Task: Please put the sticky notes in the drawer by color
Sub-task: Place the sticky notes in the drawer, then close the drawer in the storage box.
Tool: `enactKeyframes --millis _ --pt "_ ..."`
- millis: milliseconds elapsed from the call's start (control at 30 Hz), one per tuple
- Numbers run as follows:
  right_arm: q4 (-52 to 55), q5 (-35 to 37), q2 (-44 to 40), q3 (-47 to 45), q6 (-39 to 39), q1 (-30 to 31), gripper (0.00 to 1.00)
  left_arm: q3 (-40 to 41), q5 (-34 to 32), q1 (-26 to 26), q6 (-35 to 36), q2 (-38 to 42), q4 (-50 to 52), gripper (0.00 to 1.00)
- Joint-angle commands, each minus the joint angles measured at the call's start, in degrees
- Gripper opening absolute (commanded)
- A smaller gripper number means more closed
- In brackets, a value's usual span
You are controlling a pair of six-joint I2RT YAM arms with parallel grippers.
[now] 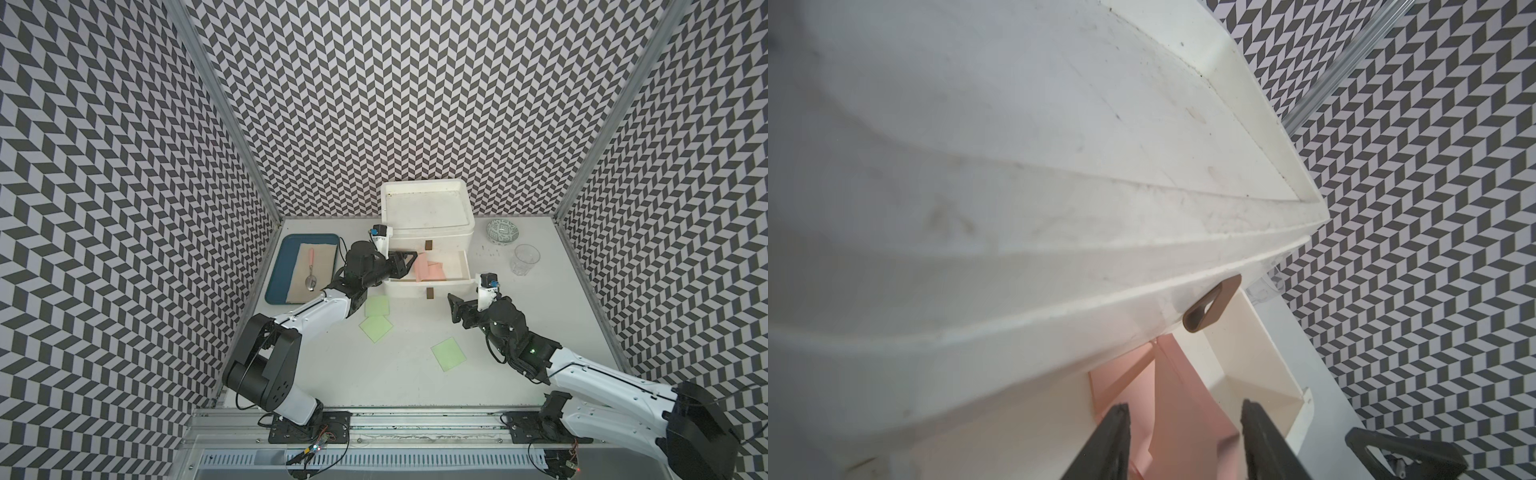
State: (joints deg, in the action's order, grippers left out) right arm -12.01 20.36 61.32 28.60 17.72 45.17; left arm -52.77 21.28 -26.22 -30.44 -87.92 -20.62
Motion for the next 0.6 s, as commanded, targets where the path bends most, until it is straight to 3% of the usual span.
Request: enactKeyframes --millis 0,300,567 --pt "-1.24 -6.15 2.42 3.87 -0.24 -0.26 0.93 -2.16 -4.22 -0.15 2.92 4.00 3.46 0.50" --pt "-1.60 -16.70 6.77 10.10 3.84 -0.30 0.89 -4.03 -11.25 1.23 5.94 8.67 5.56 0.51" --pt "0.76 -18.37 13.11 12.23 11.45 -0.27 0.64 -17.08 -13.15 5.75 7.67 0.65 17.76 0.52"
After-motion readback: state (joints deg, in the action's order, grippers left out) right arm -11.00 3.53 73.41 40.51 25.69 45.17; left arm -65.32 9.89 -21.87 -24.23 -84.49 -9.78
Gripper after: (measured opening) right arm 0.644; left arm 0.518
